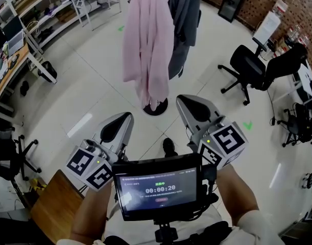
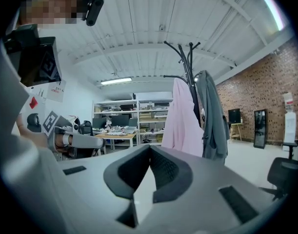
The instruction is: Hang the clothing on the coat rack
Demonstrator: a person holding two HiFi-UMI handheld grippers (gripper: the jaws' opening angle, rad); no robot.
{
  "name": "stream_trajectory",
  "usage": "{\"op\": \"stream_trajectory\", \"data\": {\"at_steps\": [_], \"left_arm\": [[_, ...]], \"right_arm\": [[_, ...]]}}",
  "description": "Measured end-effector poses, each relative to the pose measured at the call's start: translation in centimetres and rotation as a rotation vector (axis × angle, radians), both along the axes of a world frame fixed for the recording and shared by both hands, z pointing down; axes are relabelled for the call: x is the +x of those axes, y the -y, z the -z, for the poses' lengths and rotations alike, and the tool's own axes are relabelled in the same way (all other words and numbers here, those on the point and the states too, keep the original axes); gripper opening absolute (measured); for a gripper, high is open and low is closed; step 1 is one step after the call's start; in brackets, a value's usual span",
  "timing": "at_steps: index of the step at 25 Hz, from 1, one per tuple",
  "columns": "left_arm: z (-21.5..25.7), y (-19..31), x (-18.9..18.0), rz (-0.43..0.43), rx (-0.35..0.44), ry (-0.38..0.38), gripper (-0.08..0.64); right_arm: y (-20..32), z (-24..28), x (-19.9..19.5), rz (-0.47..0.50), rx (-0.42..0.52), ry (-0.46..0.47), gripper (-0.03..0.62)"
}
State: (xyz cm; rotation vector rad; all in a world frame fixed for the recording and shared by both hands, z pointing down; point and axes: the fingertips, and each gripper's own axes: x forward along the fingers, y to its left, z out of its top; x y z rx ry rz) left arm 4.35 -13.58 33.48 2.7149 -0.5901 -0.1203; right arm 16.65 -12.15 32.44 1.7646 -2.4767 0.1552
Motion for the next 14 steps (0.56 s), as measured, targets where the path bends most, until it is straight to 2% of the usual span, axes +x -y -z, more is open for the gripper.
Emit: {"op": "stream_trajectory", "data": {"at_steps": [14], "left_arm": [[-0.3, -0.12, 0.45, -0.015, 0.0, 0.005, 0.0]], "right_arm": [[0.2, -0.32, -0.47, 0.019, -0.013, -0.012, 0.018]]}}
